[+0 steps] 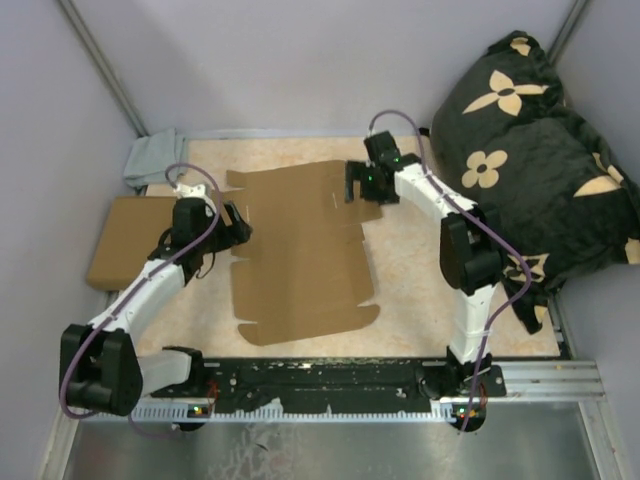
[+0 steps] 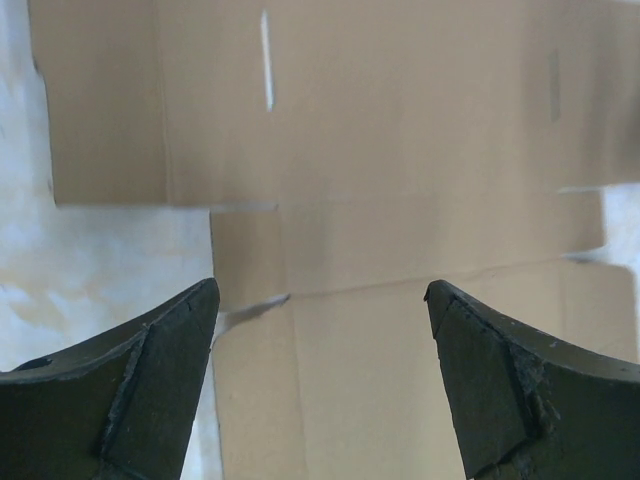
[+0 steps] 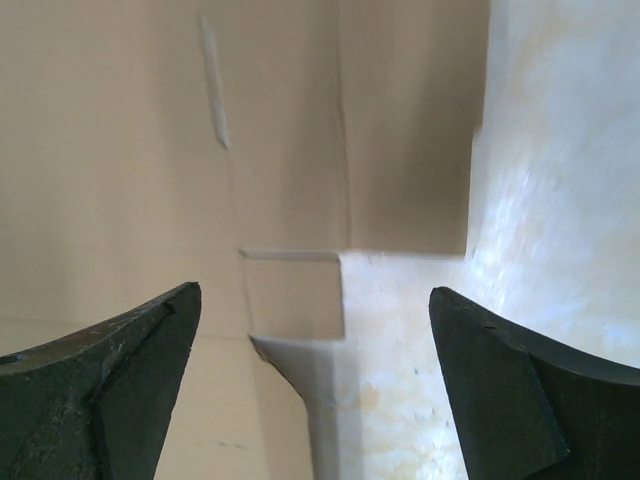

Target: Fold the paper box

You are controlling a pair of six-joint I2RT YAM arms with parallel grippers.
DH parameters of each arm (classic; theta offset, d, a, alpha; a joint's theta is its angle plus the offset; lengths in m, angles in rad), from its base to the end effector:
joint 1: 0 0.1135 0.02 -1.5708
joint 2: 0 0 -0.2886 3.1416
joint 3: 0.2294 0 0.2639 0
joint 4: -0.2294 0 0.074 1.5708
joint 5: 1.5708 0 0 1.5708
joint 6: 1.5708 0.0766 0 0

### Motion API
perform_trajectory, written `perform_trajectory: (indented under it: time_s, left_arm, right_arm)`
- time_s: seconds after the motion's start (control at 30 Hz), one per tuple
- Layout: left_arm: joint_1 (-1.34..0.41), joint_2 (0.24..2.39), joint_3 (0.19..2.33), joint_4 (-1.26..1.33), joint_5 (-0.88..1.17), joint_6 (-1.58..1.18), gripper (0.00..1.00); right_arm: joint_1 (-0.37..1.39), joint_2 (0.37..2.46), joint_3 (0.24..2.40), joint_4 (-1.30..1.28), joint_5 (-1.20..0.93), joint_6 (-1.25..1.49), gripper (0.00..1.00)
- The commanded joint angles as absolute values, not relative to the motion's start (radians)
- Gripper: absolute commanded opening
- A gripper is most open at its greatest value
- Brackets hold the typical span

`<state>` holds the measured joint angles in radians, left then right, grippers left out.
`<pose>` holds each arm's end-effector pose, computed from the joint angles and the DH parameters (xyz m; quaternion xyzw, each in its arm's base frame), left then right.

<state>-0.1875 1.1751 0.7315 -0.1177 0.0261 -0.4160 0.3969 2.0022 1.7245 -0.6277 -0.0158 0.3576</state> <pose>0.2886 -0.0568 0.2436 -0.0935 0.8702 -0.1546 0.4583 0.4581 0.1933 0.2445 -0.0211 0.9449 0.1272 0.3009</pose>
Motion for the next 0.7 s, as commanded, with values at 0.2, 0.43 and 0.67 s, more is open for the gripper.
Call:
perform_trajectory:
  time_s: [0.2,0.43,0.67]
  left_arm:
    - [-0.183,1.285,0.728,-0.172,0.02,-0.479,0.89]
    - [-0.183,1.315,0.722,-0.207,-0.043,-0.5,0.87]
    - [-0.184,1.409,0.746,-0.186,-0.06,-0.497,0.82]
  right_arm:
    - [0.406,1.921,1.466,-0.519,-0.091,0.375,0.96]
    - [0.407,1.899,1.401,-0.478,-0.118,0.382,0.96]
    - [0.407,1.896,1.385,-0.456,-0.151,0.39,0.95]
